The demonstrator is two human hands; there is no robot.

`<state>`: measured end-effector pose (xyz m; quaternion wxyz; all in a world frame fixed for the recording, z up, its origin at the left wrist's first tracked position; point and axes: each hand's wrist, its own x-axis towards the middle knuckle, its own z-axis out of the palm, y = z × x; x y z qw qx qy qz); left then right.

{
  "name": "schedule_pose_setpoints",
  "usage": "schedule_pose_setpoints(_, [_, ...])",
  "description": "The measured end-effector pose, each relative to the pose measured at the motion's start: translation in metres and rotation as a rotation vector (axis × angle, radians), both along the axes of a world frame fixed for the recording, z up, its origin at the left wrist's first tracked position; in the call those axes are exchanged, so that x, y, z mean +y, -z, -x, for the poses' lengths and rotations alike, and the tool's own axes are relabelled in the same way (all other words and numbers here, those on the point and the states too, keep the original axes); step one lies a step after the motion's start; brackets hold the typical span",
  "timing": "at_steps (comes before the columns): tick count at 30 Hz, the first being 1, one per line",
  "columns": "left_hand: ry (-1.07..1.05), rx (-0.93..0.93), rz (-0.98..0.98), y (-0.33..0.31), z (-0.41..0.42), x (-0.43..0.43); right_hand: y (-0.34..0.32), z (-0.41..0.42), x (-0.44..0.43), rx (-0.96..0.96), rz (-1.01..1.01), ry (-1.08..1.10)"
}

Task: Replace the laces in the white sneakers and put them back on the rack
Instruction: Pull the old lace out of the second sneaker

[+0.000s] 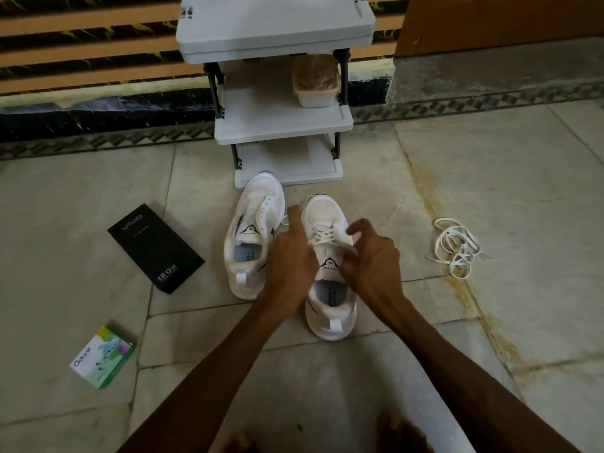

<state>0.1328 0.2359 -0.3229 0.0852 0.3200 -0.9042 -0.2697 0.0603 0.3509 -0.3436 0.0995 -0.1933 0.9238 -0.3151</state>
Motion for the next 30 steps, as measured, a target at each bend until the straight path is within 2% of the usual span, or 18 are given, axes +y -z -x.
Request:
schedule_pose_setpoints(2, [-0.088, 0.001, -0.224, 0.0, -0.002, -0.015, 0.004, 0.01, 0.009, -0.323, 0.285, 0.265])
schedule_pose_setpoints(3, [-0.107, -0.012, -0.273, -0.001, -0.004, -0.019, 0.006, 0.014, 0.012, -0.463, 0.384, 0.37])
schedule_pose_setpoints(4, [-0.099, -0.031, -0.276, -0.001, -0.004, -0.019, 0.007, 0.015, 0.011, -0.488, 0.407, 0.394])
schedule_pose_setpoints(5, [-0.082, -0.036, -0.261, -0.002, -0.004, -0.016, 0.008, 0.014, 0.008, -0.378, 0.344, 0.319])
schedule_pose_setpoints(8, [-0.043, -0.024, -0.232, -0.005, -0.003, -0.01, 0.005, 0.001, -0.001, 0.028, 0.091, -0.102])
schedule_pose_setpoints(11, [-0.046, -0.038, -0.24, -0.007, -0.003, -0.01, 0.005, -0.007, -0.003, 0.133, 0.009, -0.33])
schedule_pose_setpoints(16, [-0.058, -0.037, -0.217, -0.008, -0.004, -0.009, 0.013, -0.004, -0.005, 0.2, -0.026, -0.334])
schedule_pose_setpoints(18, [-0.066, -0.035, -0.207, -0.008, -0.004, -0.008, 0.017, 0.0, -0.002, 0.016, 0.202, -0.094])
schedule_pose_setpoints(20, [-0.055, -0.035, -0.172, -0.009, -0.003, -0.005, 0.013, 0.007, 0.005, -0.451, 0.568, 0.227])
schedule_pose_setpoints(21, [-0.05, -0.038, -0.151, -0.01, -0.004, -0.003, 0.009, 0.011, 0.009, -0.663, 0.652, 0.295])
schedule_pose_setpoints(22, [-0.045, -0.04, -0.139, -0.011, -0.003, -0.001, 0.004, 0.015, 0.011, -0.78, 0.652, 0.295])
schedule_pose_setpoints(23, [-0.044, -0.039, -0.135, -0.012, -0.003, 0.0, 0.001, 0.019, 0.012, -0.77, 0.554, 0.228])
schedule_pose_setpoints(24, [-0.043, -0.038, -0.139, -0.012, -0.003, 0.0, -0.003, 0.022, 0.011, -0.681, 0.43, 0.133])
schedule_pose_setpoints(27, [-0.034, -0.039, -0.146, -0.013, -0.003, 0.0, -0.013, 0.021, 0.003, -0.161, -0.015, -0.146])
schedule_pose_setpoints(29, [-0.033, -0.035, -0.153, -0.014, -0.002, 0.0, -0.016, 0.014, -0.005, 0.169, -0.192, -0.269])
schedule_pose_setpoints(30, [-0.031, -0.035, -0.165, -0.014, -0.002, 0.0, -0.016, 0.011, -0.009, 0.265, -0.235, -0.313])
